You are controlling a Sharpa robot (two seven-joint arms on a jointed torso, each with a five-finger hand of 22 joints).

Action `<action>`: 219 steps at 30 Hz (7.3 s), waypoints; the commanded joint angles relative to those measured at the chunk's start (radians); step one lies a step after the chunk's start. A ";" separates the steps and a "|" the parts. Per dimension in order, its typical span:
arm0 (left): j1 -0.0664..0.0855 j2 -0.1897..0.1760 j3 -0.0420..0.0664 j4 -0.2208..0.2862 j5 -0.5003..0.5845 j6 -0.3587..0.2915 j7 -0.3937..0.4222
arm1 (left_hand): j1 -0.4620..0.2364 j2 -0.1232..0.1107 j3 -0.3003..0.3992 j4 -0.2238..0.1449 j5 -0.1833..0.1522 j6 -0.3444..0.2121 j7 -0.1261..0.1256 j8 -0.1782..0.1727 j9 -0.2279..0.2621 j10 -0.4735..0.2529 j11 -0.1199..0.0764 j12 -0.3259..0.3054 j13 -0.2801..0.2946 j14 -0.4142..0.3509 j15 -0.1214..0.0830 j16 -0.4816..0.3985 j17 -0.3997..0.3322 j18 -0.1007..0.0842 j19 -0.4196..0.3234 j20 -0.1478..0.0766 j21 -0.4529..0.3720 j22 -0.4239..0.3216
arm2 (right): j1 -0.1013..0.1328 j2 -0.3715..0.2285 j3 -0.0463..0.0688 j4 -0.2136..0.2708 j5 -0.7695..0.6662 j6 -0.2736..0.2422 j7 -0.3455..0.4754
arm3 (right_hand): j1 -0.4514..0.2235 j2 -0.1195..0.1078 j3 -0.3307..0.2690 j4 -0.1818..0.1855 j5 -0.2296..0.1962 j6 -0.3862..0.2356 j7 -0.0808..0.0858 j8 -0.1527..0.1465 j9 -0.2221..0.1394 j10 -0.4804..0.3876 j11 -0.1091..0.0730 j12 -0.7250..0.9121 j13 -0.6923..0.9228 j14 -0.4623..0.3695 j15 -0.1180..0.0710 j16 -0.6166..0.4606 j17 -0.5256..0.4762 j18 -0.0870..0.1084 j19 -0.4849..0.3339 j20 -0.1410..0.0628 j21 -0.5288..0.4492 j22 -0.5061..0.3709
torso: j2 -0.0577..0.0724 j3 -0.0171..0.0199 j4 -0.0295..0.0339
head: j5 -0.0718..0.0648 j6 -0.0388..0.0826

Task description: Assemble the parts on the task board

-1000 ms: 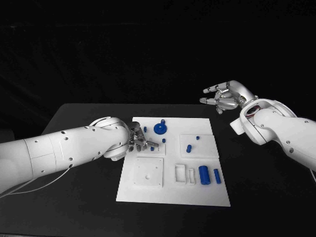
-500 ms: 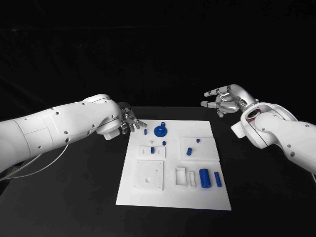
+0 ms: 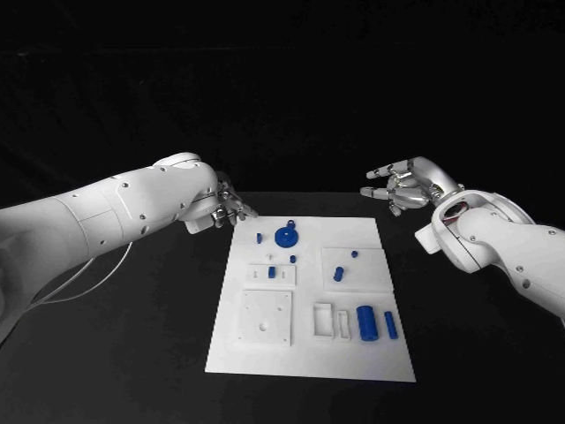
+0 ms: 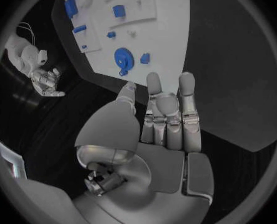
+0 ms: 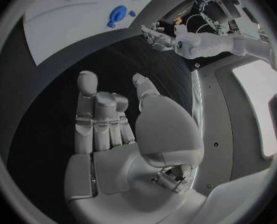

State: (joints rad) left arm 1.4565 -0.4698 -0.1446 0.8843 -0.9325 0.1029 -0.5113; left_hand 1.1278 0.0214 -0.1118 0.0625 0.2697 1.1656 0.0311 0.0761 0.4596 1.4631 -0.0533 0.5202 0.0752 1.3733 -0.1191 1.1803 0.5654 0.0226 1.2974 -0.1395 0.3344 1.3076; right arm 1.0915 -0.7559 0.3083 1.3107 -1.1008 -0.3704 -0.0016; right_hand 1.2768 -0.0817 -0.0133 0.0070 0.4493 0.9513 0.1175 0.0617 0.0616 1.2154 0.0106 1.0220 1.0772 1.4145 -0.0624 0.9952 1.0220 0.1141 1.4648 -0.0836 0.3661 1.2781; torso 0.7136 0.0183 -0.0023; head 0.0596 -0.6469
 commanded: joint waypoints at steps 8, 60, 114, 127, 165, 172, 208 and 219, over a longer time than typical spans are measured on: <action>0.005 0.068 0.000 -0.136 -0.008 0.158 0.063 | -0.054 -0.082 0.079 0.098 -0.178 -0.007 -0.005 0.027 0.028 0.044 0.007 -0.001 0.005 -0.013 0.000 0.010 -0.003 -0.013 0.002 0.003 -0.013 0.016 | 0.001 0.007 0.001 0.008 -0.024 0.009 0.003 | -0.014 0.001 0.001 0.008 0.012 -0.005 0.000 -0.002 -0.002 -0.005 -0.001 0.003 -0.001 0.001 0.001 0.000 -0.001 0.012 0.041 0.004 0.004 -0.001 | 0.027 0.0044 -0.0131 | 0.012 0.016; -0.018 0.132 -0.002 -0.228 0.011 0.276 0.110 | -0.056 -0.039 0.036 0.040 0.033 0.003 -0.011 0.014 0.102 0.044 0.003 -0.006 0.009 -0.025 0.001 0.032 -0.012 -0.015 -0.006 0.003 -0.001 0.017 | 0.004 0.021 0.006 0.008 -0.034 0.013 0.001 | -0.011 -0.004 0.001 0.022 0.019 -0.006 0.000 -0.002 -0.002 -0.004 -0.001 0.005 0.000 0.001 0.001 0.001 0.000 0.012 0.042 0.004 0.009 -0.001 | 0.053 0.0021 -0.0108 | 0.006 0.035; -0.018 0.117 -0.002 -0.222 0.044 0.316 0.105 | -0.036 -0.015 0.022 0.001 -0.006 0.011 -0.011 0.003 0.098 0.044 0.003 -0.006 0.010 -0.027 0.002 0.038 -0.021 -0.013 -0.008 0.005 0.001 0.018 | 0.004 0.031 0.006 -0.010 -0.032 0.018 0.000 | -0.011 -0.004 0.001 0.022 0.019 -0.006 0.000 -0.002 -0.002 -0.004 -0.001 0.005 0.000 0.001 0.001 0.001 0.000 0.012 0.042 0.004 0.009 -0.001 | 0.057 0.0014 -0.0069 | 0.003 0.032; -0.018 0.113 -0.002 -0.219 0.044 0.325 0.099 | -0.018 0.005 0.021 -0.024 0.009 0.018 -0.014 0.002 0.095 0.045 0.001 -0.001 0.010 -0.025 0.003 0.042 -0.018 -0.010 -0.008 0.007 0.004 0.018 | 0.004 0.031 0.006 -0.012 -0.032 0.020 0.000 | -0.010 -0.003 0.001 0.022 0.019 -0.006 0.000 -0.002 -0.001 -0.003 -0.001 0.006 0.001 0.002 0.001 0.003 0.002 0.012 0.042 0.004 0.011 -0.001 | 0.057 0.0014 -0.0067 | 0.004 0.030; -0.015 0.032 0.000 -0.089 0.195 0.229 0.091 | -0.002 0.111 0.233 -0.249 0.336 -0.061 -0.030 0.129 0.443 0.046 -0.006 -0.001 0.010 -0.023 -0.005 0.042 -0.020 -0.010 -0.014 -0.002 0.027 0.019 | 0.002 0.027 0.006 -0.021 -0.025 0.023 -0.001 | -0.010 -0.002 0.001 0.021 0.020 -0.005 0.000 -0.002 -0.001 -0.001 -0.002 0.008 0.002 0.004 0.000 0.005 0.004 0.011 0.043 0.003 0.020 0.000 | 0.053 0.0009 -0.0027 | 0.008 0.025; -0.013 -0.029 0.000 0.043 0.194 0.129 0.062 | -0.001 0.109 0.234 -0.252 0.339 -0.054 -0.032 0.132 0.449 0.048 -0.009 0.008 0.012 -0.014 -0.007 0.043 -0.019 -0.008 -0.008 -0.003 0.032 0.018 | 0.000 0.022 0.006 -0.023 -0.021 0.022 -0.002 | -0.012 -0.002 0.002 0.020 0.022 -0.006 0.000 -0.002 -0.002 0.000 -0.002 0.008 0.002 0.005 0.000 0.005 0.005 0.011 0.043 0.003 0.021 0.000 | 0.044 -0.0002 0.0047 | 0.007 0.021; -0.045 -0.218 -0.037 0.484 -0.069 -0.148 -0.025 | -0.003 0.105 0.230 -0.250 0.343 -0.031 -0.038 0.128 0.443 0.051 -0.013 0.040 0.009 0.019 -0.009 0.038 -0.001 0.000 0.010 -0.002 0.038 0.016 | -0.020 0.013 0.006 -0.026 -0.010 0.023 0.001 | -0.013 -0.001 0.003 0.020 0.022 -0.006 0.000 -0.002 -0.002 -0.002 -0.002 0.006 0.001 0.004 0.000 0.002 0.003 0.012 0.042 0.003 0.016 -0.003 | 0.022 -0.0043 0.0190 | 0.013 -0.007; -0.058 -0.204 -0.054 0.484 -0.078 -0.116 -0.023 | -0.002 0.105 0.230 -0.248 0.342 -0.031 -0.038 0.127 0.443 0.050 -0.012 0.041 0.008 0.020 -0.009 0.037 0.002 0.001 0.010 -0.001 0.038 0.016 | -0.020 0.012 0.006 -0.025 -0.009 0.024 0.001 | -0.013 -0.001 0.003 0.020 0.022 -0.006 0.000 -0.002 -0.002 -0.002 -0.002 0.006 0.001 0.004 0.000 0.002 0.003 0.012 0.042 0.003 0.016 -0.003 | 0.023 -0.0033 0.0184 | 0.006 -0.011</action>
State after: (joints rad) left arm 1.3990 -0.6761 -0.1992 1.3656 -0.9920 -0.0208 -0.5359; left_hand 1.1146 0.1173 0.0779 -0.1465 0.6090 1.1096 0.0137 0.2019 0.9016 1.4689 -0.0586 0.5554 0.0844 1.3866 -0.1251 1.2197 0.5663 0.0229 1.3008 -0.1430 0.3692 1.3076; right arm 1.0720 -0.7432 0.3138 1.2837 -1.1106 -0.3585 -0.0067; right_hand 1.2691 -0.0817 -0.0121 0.0248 0.4648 0.9513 0.1175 0.0617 0.0617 1.2156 0.0108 1.0259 1.0783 1.4146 -0.0623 0.9952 1.0249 0.1142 1.4648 -0.0836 0.3817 1.2758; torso 0.7359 0.0146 0.0157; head 0.0682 -0.6569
